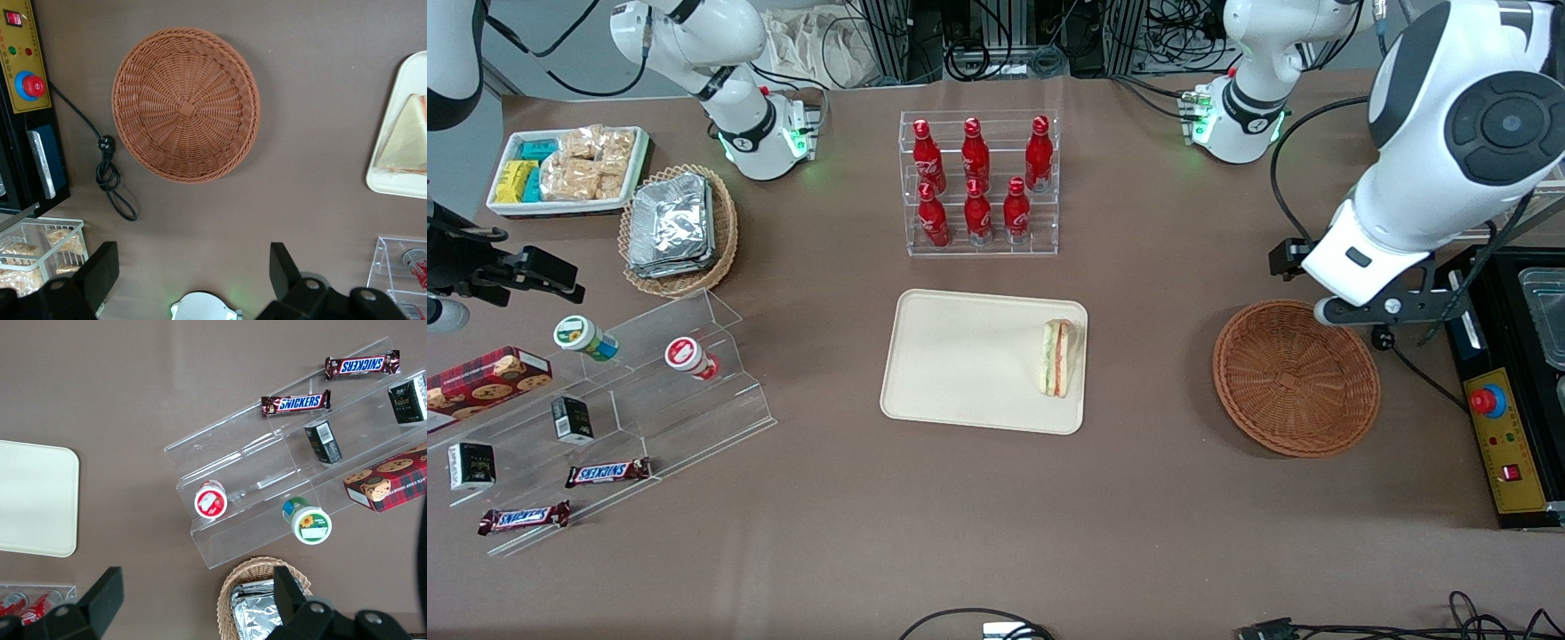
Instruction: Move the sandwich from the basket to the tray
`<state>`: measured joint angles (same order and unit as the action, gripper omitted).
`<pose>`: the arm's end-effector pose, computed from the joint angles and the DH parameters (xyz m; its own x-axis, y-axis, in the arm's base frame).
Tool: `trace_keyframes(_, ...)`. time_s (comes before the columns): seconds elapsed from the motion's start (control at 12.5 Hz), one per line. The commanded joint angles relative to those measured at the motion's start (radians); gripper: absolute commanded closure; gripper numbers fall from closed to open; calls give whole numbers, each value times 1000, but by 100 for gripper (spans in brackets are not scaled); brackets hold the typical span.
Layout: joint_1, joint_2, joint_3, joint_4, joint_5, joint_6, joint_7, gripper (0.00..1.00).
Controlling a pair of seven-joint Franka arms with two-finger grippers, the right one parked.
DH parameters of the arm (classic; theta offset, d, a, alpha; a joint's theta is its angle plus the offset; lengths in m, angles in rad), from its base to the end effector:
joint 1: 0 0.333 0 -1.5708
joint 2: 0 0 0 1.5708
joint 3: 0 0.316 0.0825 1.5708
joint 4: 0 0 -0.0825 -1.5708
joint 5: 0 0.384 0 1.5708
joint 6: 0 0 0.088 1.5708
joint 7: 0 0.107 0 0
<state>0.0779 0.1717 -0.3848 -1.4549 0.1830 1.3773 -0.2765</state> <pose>0.5643 -0.1362 0.5731 0.9814 -0.0014 -0.1921 -0.0361 -0.9834 -0.1776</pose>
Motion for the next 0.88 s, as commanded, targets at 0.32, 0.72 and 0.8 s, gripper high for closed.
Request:
trace_keyframes(0.32, 69, -80, 38, -74, -43, 9, 126, 0)
trace_keyframes(0.72, -30, -176, 233, -208, -96, 104, 218, 0)
trace_keyframes(0.8, -38, -181, 248, -211, -96, 109, 218, 0)
